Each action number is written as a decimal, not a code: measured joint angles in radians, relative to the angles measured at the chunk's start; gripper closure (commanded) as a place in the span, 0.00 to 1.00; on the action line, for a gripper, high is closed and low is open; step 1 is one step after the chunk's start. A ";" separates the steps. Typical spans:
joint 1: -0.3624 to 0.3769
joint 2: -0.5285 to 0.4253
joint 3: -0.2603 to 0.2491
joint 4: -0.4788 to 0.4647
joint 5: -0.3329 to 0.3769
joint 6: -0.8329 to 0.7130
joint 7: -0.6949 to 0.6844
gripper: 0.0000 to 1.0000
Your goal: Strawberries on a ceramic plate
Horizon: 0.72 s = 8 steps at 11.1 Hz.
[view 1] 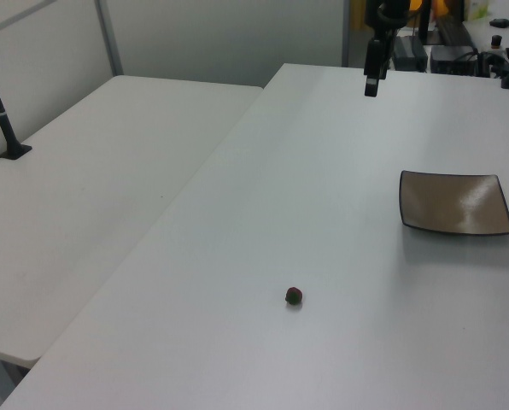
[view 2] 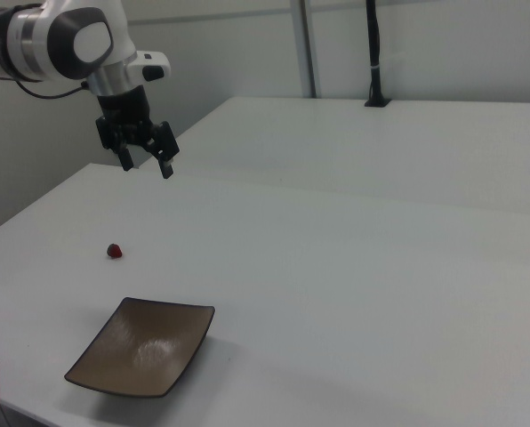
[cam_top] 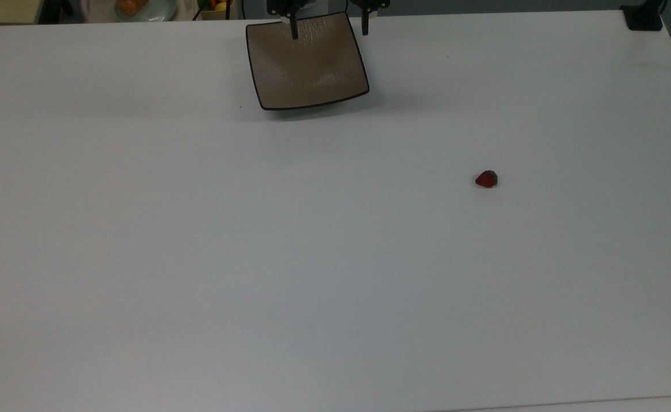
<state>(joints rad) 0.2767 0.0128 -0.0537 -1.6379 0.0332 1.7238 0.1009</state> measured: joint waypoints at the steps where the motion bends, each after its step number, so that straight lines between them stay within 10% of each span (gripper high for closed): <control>1: 0.000 0.003 0.000 0.000 0.000 0.000 0.000 0.00; 8: 0.004 0.080 0.050 0.040 0.000 0.002 0.000 0.00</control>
<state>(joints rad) 0.2804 0.0929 -0.0034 -1.5980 0.0334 1.7257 0.1005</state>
